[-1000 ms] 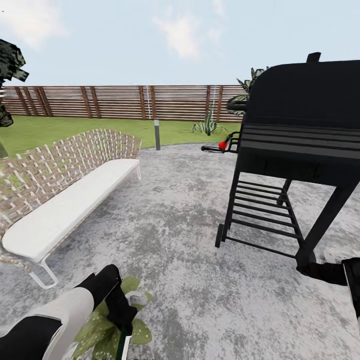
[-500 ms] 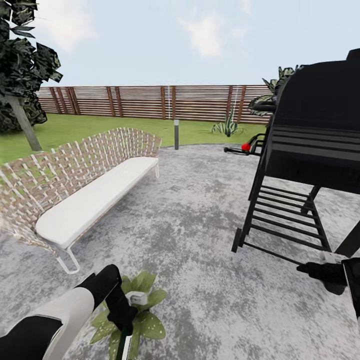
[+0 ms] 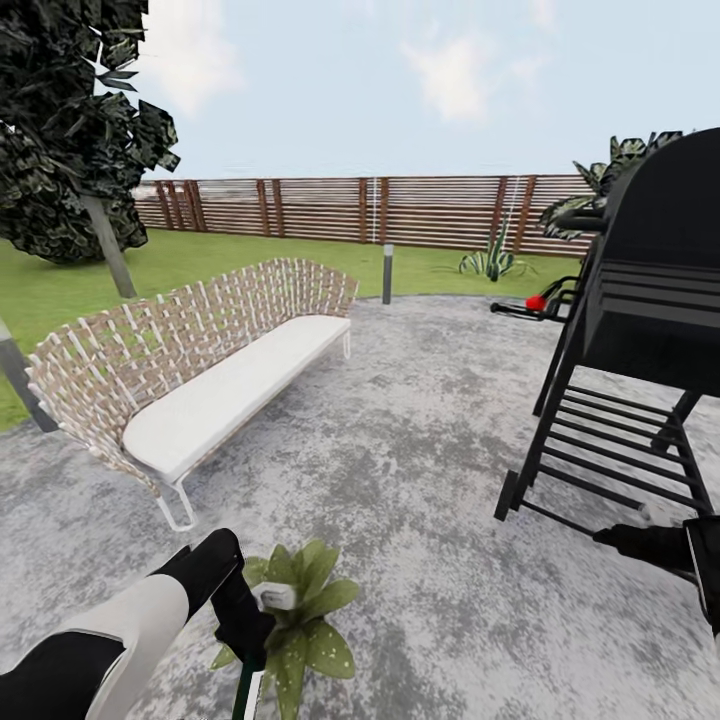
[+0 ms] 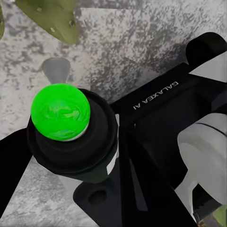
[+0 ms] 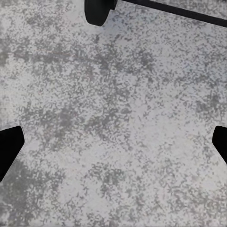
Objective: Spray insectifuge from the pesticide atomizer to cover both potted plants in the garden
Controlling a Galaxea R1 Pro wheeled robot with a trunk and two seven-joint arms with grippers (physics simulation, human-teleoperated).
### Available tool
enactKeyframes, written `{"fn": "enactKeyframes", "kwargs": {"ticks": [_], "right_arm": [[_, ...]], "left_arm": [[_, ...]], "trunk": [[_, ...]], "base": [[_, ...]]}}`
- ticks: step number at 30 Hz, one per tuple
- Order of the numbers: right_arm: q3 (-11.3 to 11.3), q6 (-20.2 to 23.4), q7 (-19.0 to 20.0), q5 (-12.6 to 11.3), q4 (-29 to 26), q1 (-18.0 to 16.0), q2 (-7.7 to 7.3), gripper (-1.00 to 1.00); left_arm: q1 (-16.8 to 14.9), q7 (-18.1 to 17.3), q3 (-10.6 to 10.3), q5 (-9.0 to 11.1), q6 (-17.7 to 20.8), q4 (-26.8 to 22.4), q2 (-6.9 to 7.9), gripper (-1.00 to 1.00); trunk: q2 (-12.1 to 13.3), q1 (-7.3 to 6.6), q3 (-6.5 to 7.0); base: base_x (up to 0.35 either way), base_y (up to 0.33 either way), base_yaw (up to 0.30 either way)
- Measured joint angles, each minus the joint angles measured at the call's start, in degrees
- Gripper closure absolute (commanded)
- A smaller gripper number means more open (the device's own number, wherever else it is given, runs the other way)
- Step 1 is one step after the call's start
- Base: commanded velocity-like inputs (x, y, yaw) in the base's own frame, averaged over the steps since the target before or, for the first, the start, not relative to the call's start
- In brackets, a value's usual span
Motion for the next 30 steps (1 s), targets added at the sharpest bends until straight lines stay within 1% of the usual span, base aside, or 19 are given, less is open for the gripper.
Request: {"fn": "enactKeyframes", "kwargs": {"ticks": [6,17,19,21,24,29,30], "right_arm": [[0.0,0.0,0.0,0.02,0.0,0.01,0.0,-1.0],[-0.13,0.03,0.09,-0.07,-0.06,-0.01,0.0,-1.0],[-0.11,0.04,0.09,-0.08,-0.04,-0.03,0.0,-1.0],[-0.1,0.05,0.09,-0.09,-0.03,-0.04,0.01,-1.0],[-0.09,0.06,0.09,-0.07,-0.03,-0.02,0.01,-1.0],[0.12,0.03,0.15,-0.05,-0.01,0.0,0.0,-1.0],[1.37,0.03,0.19,-0.06,0.05,0.0,0.18,-1.0]], "left_arm": [[0.0,-0.02,0.0,0.01,0.0,0.0,0.0,1.0],[0.0,-0.04,0.0,0.15,0.0,0.0,0.0,1.0],[0.01,-0.06,0.01,0.91,0.02,-0.01,0.0,1.0],[0.01,-0.01,0.02,2.99,0.01,-0.01,0.0,1.0],[0.03,0.01,-0.04,4.45,0.0,-0.01,0.01,1.0],[0.0,0.02,-0.08,4.81,-0.02,0.0,0.0,1.0],[0.02,0.02,-0.07,4.83,-0.03,0.01,-0.01,1.0]], "trunk": [[0.0,0.0,0.39],[0.0,0.0,0.53],[0.0,-0.01,0.53],[0.0,-0.01,0.53],[0.0,-0.01,0.53],[0.0,-0.01,0.53],[0.0,-0.01,0.53]], "base": [[0.0,0.0,0.172],[0.007,-0.009,0.038],[0.077,-0.137,0.203],[0.11,-0.222,0.239],[0.124,-0.253,0.184],[0.119,-0.244,0.032],[0.089,-0.157,0.002]]}}
